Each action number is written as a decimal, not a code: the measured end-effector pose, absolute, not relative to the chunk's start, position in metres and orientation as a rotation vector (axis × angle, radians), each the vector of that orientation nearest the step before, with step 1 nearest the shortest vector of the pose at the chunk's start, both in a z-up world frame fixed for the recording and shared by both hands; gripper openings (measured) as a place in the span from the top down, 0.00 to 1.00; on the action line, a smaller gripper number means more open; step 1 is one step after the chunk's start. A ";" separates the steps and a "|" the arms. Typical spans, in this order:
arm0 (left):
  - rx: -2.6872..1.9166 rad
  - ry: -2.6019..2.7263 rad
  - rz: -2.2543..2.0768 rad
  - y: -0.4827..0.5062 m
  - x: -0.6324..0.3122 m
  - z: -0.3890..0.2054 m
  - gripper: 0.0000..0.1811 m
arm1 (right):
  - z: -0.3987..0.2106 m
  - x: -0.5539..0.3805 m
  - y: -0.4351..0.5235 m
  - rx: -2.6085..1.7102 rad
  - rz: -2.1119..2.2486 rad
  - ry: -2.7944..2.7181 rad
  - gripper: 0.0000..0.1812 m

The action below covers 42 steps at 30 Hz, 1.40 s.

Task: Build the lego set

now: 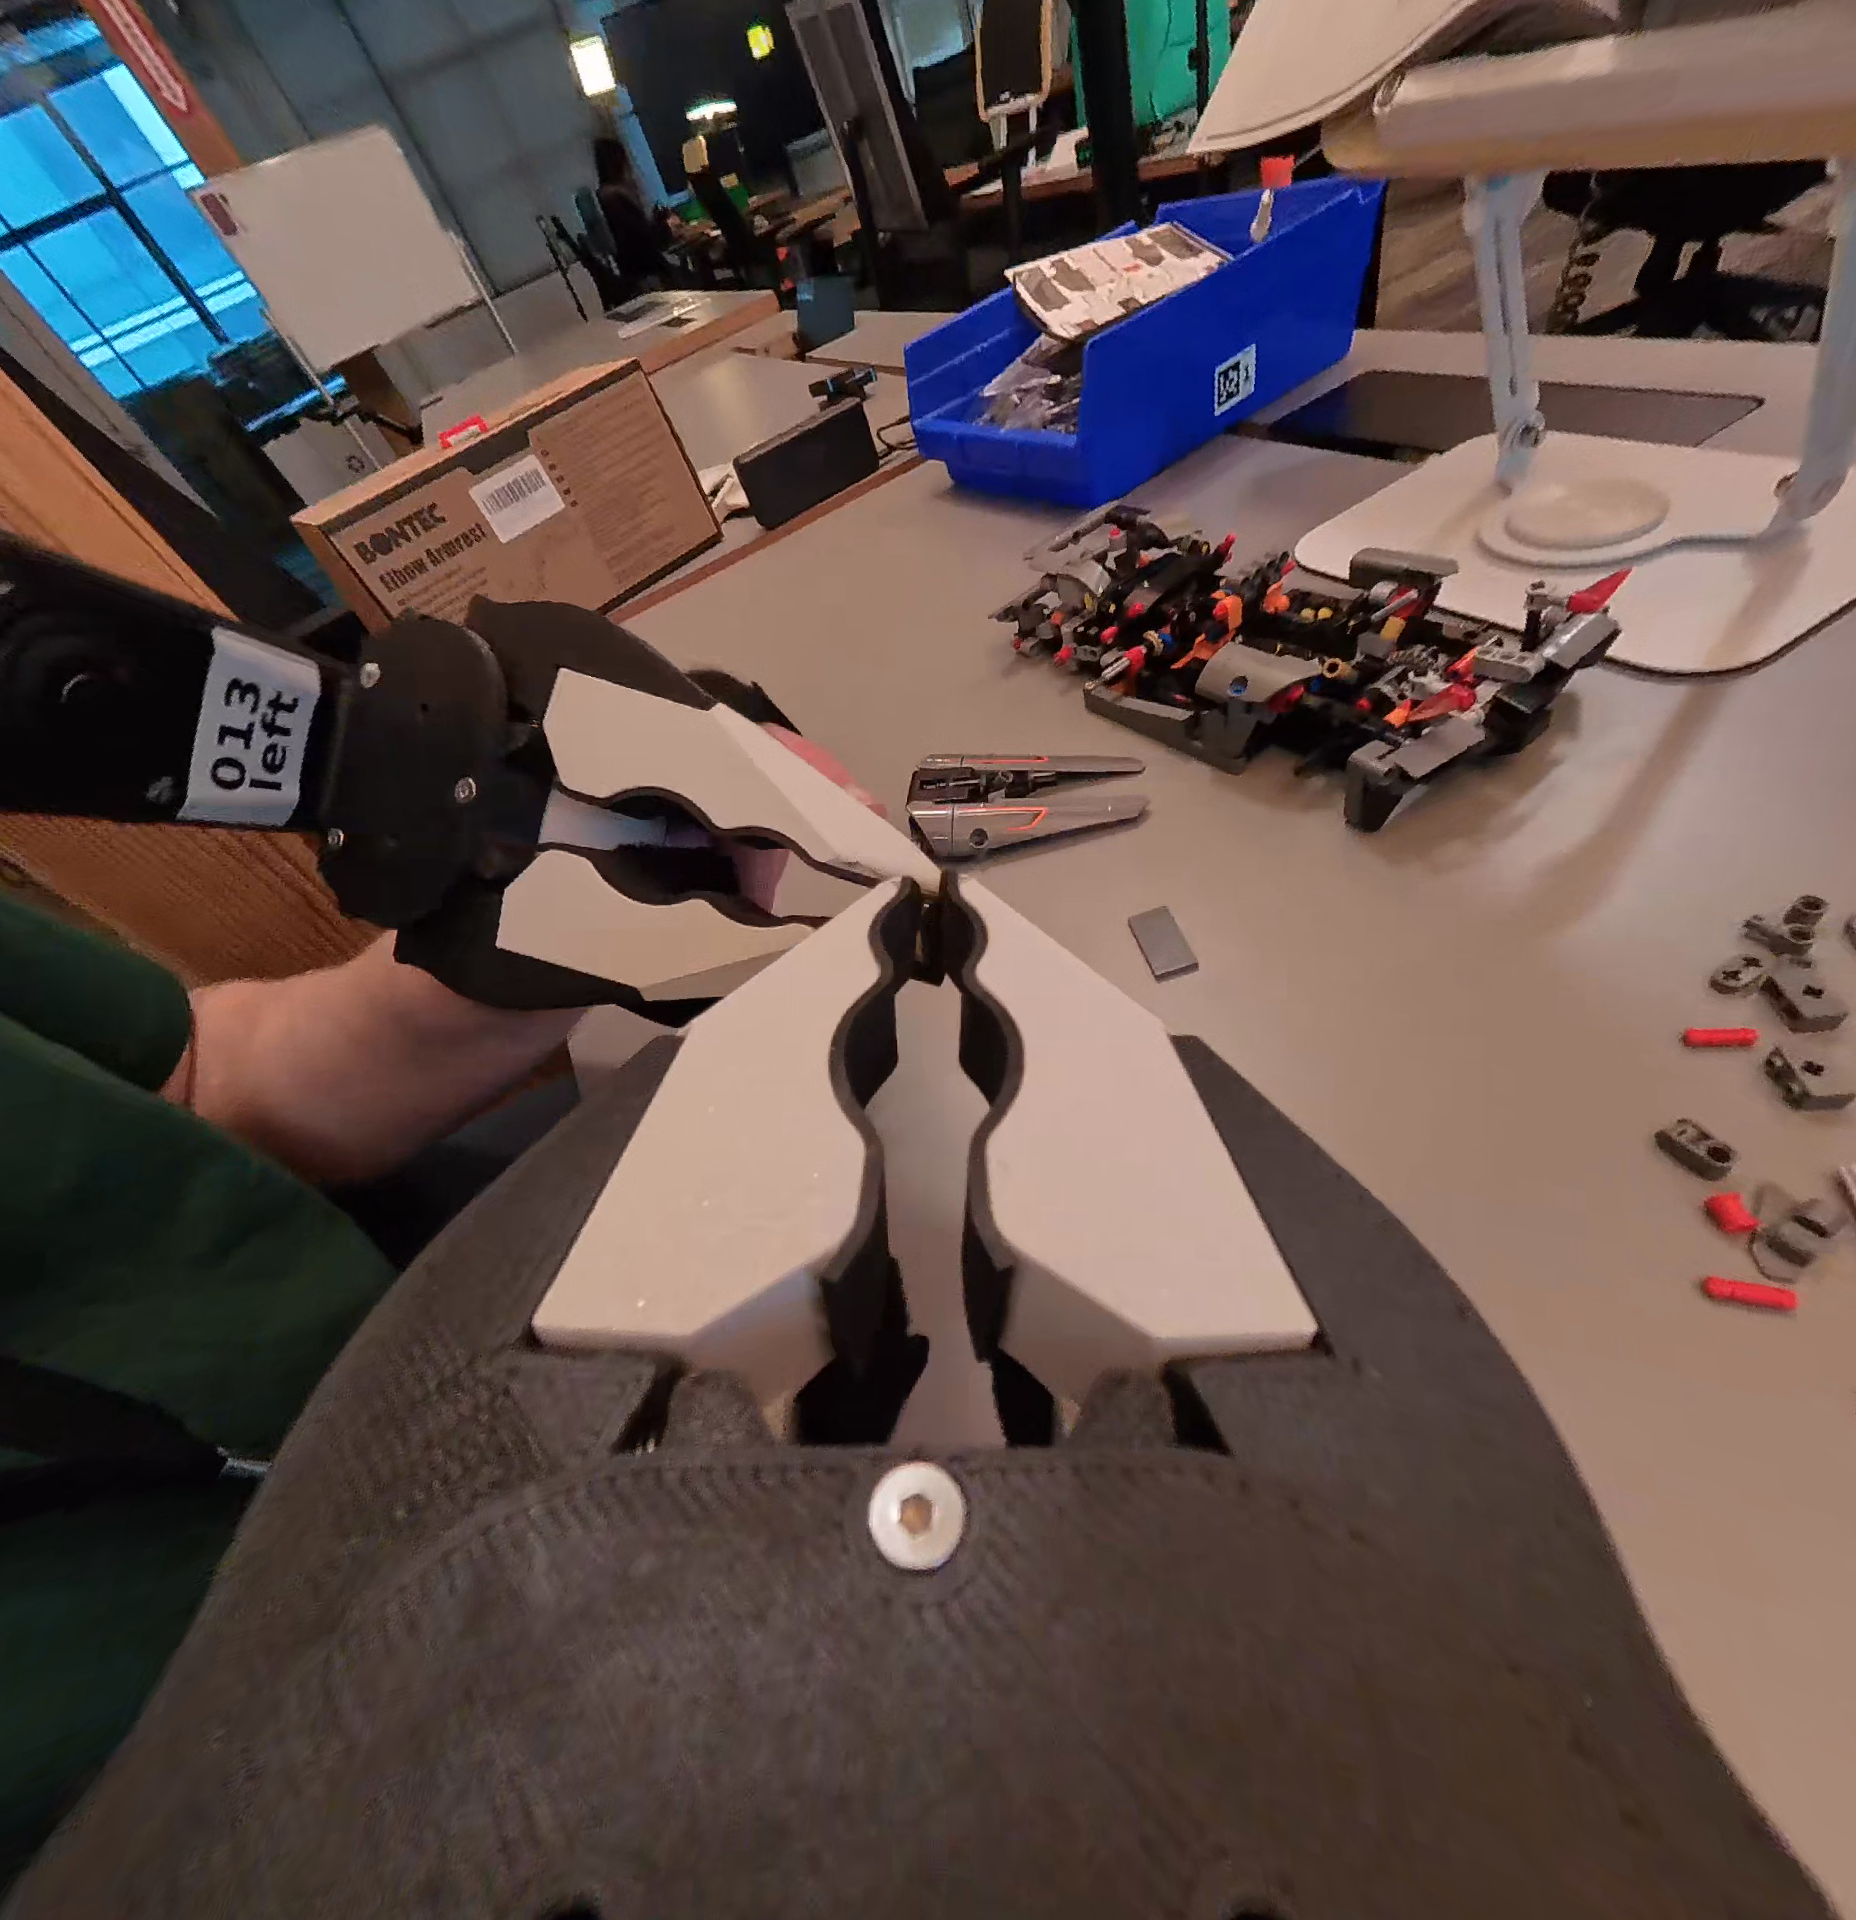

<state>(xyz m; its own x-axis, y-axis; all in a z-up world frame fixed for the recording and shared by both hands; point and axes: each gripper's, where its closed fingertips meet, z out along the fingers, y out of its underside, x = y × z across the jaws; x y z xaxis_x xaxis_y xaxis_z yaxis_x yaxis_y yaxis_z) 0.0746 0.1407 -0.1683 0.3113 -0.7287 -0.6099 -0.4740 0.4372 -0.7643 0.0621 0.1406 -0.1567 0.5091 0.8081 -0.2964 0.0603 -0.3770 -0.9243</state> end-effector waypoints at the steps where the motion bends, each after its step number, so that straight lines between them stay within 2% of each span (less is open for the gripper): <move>1: -1.194 1.334 -0.225 0.141 0.075 -0.170 0.97 | -0.158 0.062 0.140 -1.793 0.982 -0.730 0.99; 4: -1.183 1.326 -0.205 0.142 0.075 -0.169 0.97 | -0.158 0.063 0.144 -1.793 0.965 -0.714 0.99; 6: -1.173 1.322 -0.202 0.142 0.074 -0.166 0.97 | -0.152 0.067 0.146 -1.771 0.969 -0.691 0.85; 11: -1.147 1.344 -0.155 0.142 0.077 -0.168 0.97 | -0.165 0.066 0.141 -1.844 1.004 -0.732 0.92; 12: -1.150 1.350 -0.132 0.143 0.077 -0.170 0.97 | -0.166 0.065 0.141 -1.845 1.017 -0.729 0.96; 17: -1.114 1.315 -0.125 0.143 0.076 -0.163 0.97 | -0.160 0.066 0.142 -1.805 1.150 -0.647 0.97; 21: -1.127 1.266 -0.276 0.141 0.074 -0.155 0.93 | -0.148 0.077 0.145 -1.721 1.396 -0.483 0.97; 31: -1.148 1.325 -0.315 0.141 0.076 -0.167 0.97 | -0.156 0.075 0.140 -1.693 1.570 -0.424 0.97; 35: -1.200 1.408 -0.281 0.142 0.075 -0.176 0.97 | -0.162 0.080 0.143 -1.751 1.223 -0.633 0.89; 40: -1.240 1.500 -0.253 0.143 0.076 -0.182 0.97 | -0.166 0.079 0.139 -1.727 0.390 -1.168 0.95; 42: -1.241 1.547 -0.240 0.142 0.078 -0.185 0.97 | -0.175 0.077 0.139 -1.703 0.170 -1.338 0.93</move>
